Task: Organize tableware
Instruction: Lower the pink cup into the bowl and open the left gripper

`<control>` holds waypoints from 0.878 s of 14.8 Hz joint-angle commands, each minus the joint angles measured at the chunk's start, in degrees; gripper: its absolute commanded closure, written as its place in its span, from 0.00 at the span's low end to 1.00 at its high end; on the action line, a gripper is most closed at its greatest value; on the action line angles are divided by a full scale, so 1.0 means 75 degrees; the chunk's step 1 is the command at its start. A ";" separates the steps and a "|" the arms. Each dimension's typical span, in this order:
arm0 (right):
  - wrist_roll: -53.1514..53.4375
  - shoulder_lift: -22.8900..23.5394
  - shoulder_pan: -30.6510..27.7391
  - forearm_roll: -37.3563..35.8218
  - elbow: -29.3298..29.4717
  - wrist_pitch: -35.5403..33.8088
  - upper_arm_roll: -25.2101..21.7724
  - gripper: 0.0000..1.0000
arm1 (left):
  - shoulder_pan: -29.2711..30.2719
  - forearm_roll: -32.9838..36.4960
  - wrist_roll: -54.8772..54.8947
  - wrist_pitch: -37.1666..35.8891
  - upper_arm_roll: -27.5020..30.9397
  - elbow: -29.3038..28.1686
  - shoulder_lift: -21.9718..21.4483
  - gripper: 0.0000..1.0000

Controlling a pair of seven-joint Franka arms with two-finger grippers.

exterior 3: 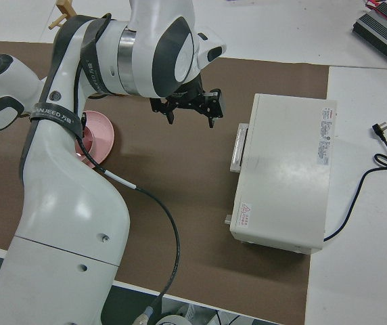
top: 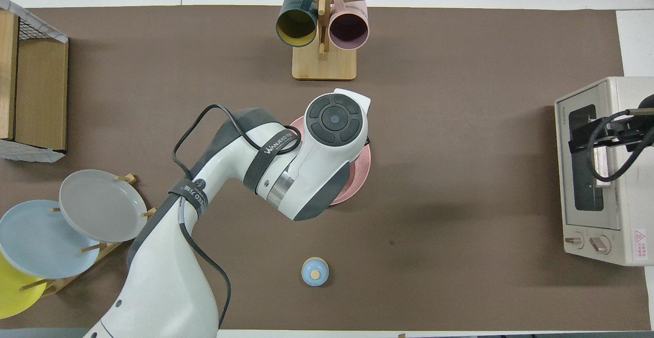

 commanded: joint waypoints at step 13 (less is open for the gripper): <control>0.0002 -0.0135 -0.0148 0.0124 0.0069 0.0481 -0.0097 0.00 | 0.1834 -0.0210 0.2272 -0.3058 0.0189 0.0147 -0.2834 0.00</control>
